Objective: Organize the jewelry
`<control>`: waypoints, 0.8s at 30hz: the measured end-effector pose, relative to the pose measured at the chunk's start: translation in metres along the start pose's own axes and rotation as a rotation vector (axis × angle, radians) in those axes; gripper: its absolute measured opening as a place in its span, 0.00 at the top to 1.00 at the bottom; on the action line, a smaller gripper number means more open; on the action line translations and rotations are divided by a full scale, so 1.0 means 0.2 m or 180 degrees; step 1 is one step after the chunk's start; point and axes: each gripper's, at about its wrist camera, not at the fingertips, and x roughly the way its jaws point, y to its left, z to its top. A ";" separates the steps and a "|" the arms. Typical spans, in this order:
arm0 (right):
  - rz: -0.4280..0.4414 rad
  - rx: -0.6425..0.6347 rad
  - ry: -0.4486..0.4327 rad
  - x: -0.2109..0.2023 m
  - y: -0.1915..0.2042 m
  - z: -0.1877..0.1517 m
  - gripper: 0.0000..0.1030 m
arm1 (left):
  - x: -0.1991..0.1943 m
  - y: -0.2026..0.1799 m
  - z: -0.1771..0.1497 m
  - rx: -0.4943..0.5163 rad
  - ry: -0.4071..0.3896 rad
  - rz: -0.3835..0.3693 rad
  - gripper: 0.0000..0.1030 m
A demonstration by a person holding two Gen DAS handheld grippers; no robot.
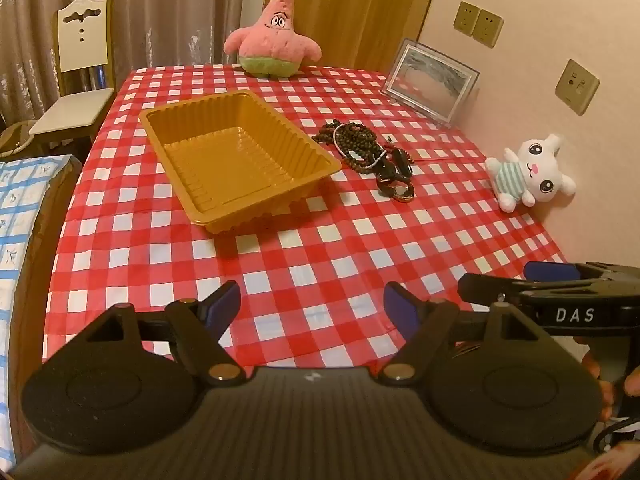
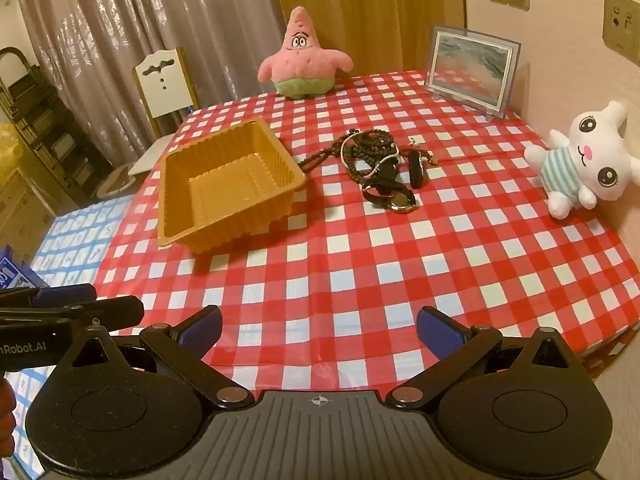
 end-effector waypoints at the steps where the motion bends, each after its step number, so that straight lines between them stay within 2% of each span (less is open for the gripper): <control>1: -0.0013 -0.0012 -0.0007 0.00 0.00 0.00 0.00 | 0.00 0.00 0.00 -0.0006 0.0016 -0.0001 0.25; 24: -0.0018 -0.0016 -0.0024 -0.04 -0.03 0.01 0.00 | 0.00 0.00 0.00 0.0006 -0.0007 0.0002 0.25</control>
